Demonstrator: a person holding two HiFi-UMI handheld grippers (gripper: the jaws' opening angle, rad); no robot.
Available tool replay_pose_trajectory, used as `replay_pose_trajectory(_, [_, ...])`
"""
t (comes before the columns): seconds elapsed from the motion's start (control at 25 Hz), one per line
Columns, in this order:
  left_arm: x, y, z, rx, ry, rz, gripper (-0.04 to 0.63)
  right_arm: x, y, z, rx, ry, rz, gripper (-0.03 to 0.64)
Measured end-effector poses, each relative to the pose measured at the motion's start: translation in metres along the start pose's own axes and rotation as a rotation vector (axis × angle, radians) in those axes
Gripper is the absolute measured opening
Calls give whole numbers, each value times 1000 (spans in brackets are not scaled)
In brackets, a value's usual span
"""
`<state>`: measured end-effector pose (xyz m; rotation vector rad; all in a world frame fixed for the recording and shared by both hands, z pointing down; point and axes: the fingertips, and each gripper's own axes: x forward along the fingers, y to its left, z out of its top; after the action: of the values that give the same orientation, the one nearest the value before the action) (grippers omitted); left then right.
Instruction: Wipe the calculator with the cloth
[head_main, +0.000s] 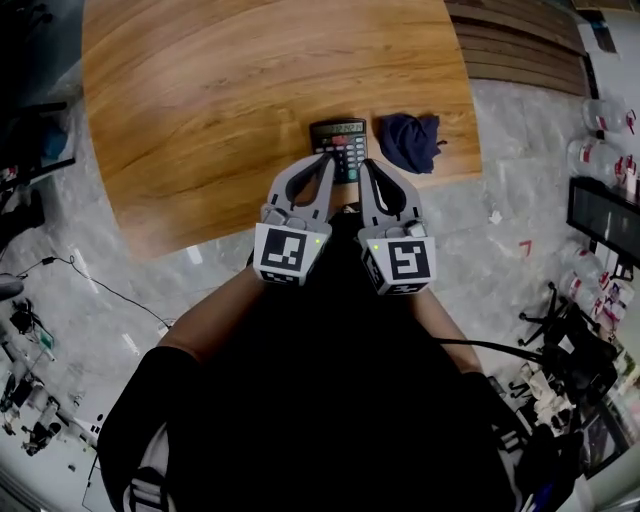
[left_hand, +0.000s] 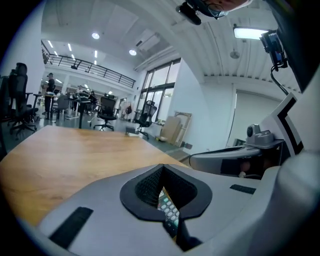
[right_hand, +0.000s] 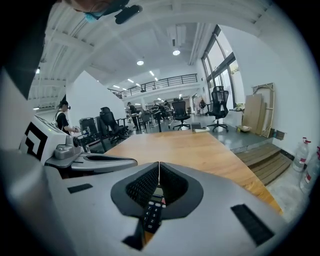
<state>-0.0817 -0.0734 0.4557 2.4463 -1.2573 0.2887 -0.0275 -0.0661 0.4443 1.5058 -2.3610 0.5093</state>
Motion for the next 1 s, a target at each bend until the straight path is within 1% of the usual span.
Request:
replay_pose_trajectory(0.08, [13, 2, -7, -5, 22, 8, -2, 11, -12, -8, -2, 24, 5, 15])
replay_pose_trajectory(0.16, [29, 7, -16, 21, 42, 16, -2, 25, -25, -21, -17, 66, 4, 15])
replay_pose_trajectory(0.24, [46, 11, -31, 48, 64, 20, -2, 42, -44, -47, -42, 137, 3, 15])
replay_pose_trajectory(0.4, [64, 19, -77, 1, 164, 30, -2, 69, -71, -118, -104, 321, 24, 15])
replay_pose_trajectory(0.52, [70, 23, -109, -38, 222, 32, -2, 78, -84, -150, -152, 401, 26, 15])
replay_pose_trajectory(0.6, [69, 24, -127, -72, 262, 34, -2, 78, -86, -161, -155, 432, 28, 15])
replay_pose_trajectory(0.72, [68, 24, -147, -109, 317, 39, -2, 78, -83, -167, -134, 444, 42, 15])
replay_pose_trajectory(0.88, [67, 25, -155, -116, 346, 56, -2, 80, -78, -172, -132, 455, 63, 15])
replay_pose_trajectory(1.0, [65, 27, -161, -136, 370, 72, -2, 82, -80, -174, -108, 469, 68, 15])
